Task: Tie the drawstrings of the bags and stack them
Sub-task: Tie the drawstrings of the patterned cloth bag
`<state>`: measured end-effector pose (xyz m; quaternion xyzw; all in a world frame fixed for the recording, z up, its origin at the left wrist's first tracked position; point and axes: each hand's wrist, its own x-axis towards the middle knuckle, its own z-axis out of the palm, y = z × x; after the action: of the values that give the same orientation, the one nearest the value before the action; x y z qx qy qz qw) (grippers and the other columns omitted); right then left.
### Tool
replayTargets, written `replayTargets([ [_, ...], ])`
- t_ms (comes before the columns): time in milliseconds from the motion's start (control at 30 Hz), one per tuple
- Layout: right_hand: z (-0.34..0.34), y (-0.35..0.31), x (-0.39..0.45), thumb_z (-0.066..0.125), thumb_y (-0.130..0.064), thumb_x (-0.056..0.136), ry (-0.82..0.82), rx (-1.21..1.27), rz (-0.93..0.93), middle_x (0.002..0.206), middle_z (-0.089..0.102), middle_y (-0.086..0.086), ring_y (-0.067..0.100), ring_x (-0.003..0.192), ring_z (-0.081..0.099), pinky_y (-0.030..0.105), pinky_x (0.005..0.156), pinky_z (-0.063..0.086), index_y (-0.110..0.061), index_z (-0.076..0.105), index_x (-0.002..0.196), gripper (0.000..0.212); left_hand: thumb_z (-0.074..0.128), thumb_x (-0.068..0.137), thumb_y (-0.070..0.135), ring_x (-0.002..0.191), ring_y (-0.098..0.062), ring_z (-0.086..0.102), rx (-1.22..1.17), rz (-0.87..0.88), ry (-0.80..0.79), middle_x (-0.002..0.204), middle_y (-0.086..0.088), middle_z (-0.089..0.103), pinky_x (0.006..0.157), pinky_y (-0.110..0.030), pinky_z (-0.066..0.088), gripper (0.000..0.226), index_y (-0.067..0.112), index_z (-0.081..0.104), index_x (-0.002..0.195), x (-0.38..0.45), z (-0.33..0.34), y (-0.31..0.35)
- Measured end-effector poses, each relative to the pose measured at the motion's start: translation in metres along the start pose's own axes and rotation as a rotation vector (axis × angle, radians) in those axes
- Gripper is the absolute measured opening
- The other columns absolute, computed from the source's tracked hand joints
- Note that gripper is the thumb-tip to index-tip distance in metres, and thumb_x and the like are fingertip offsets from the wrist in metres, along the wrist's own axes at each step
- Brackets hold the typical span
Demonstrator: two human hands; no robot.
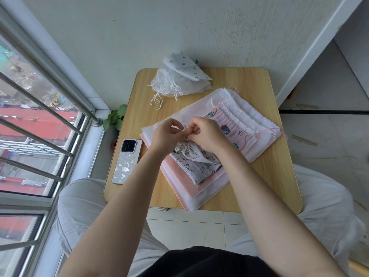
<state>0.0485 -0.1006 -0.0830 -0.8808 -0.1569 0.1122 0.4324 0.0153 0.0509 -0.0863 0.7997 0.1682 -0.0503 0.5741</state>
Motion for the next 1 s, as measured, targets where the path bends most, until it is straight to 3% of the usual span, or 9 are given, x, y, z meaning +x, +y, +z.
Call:
replayTargets([
  [100,0.001,-0.001,0.001,0.071,-0.001,0.079,-0.001,-0.047,-0.027,0.072,0.059,-0.004,0.016,0.068,0.059,0.035,0.070,0.054,-0.017,0.060,0.077,0.019,0.084,0.076,0.019,0.064,-0.018,0.066,0.033,-0.018,0.044,0.076,-0.010,0.074,0.056,-0.026,0.049,0.029,0.009,0.058,0.085,0.000,0.001,0.001],
  [233,0.005,0.000,0.002,0.068,-0.006,0.084,0.048,-0.099,-0.054,0.068,0.057,-0.007,0.014,0.066,0.056,0.032,0.065,0.051,-0.014,0.063,0.085,0.009,0.082,0.077,0.018,0.061,-0.017,0.067,0.058,-0.022,0.056,0.073,-0.007,0.074,0.061,-0.031,0.054,0.026,0.013,0.057,0.077,0.002,-0.001,0.005],
  [433,0.008,0.002,0.002,0.066,-0.011,0.088,0.063,-0.146,-0.067,0.087,0.071,0.007,0.024,0.080,0.065,0.036,0.070,0.055,-0.011,0.069,0.096,0.009,0.080,0.073,0.007,0.066,-0.013,0.059,0.208,-0.026,-0.048,0.075,0.002,0.066,0.059,-0.023,0.047,0.019,0.017,0.064,0.077,0.003,-0.001,0.011],
  [600,0.007,-0.002,0.000,0.053,-0.005,0.092,0.035,-0.294,-0.144,0.094,0.070,0.012,0.028,0.085,0.063,0.027,0.063,0.037,-0.007,0.071,0.105,0.022,0.081,0.072,0.017,0.053,-0.010,0.055,0.245,-0.095,0.003,0.067,-0.002,0.068,0.044,-0.017,0.040,0.012,0.018,0.068,0.070,0.006,0.000,0.017],
  [667,0.006,-0.003,0.000,0.051,-0.004,0.092,0.010,-0.339,-0.160,0.097,0.070,0.014,0.030,0.088,0.062,0.030,0.064,0.040,-0.005,0.071,0.105,0.024,0.081,0.072,0.021,0.047,-0.007,0.052,0.266,-0.107,-0.001,0.065,-0.003,0.069,0.039,-0.014,0.036,0.012,0.017,0.070,0.069,0.008,0.000,0.019],
  [867,0.005,-0.003,0.003,0.052,-0.006,0.091,-0.055,-0.366,-0.124,0.095,0.066,0.014,0.031,0.084,0.062,0.034,0.066,0.047,-0.004,0.070,0.098,0.019,0.079,0.074,0.013,0.066,-0.012,0.060,0.312,-0.067,-0.045,0.084,0.000,0.068,0.051,-0.019,0.045,0.019,0.016,0.063,0.086,0.004,0.001,0.023],
  [1000,0.000,-0.003,0.004,0.051,-0.014,0.096,-0.105,-0.264,-0.017,0.102,0.066,0.010,0.027,0.090,0.061,0.036,0.075,0.050,-0.007,0.067,0.105,0.020,0.071,0.077,0.010,0.075,-0.012,0.057,0.507,0.110,0.014,0.079,0.010,0.060,0.054,-0.017,0.040,0.022,0.025,0.056,0.074,0.003,0.003,0.019],
])
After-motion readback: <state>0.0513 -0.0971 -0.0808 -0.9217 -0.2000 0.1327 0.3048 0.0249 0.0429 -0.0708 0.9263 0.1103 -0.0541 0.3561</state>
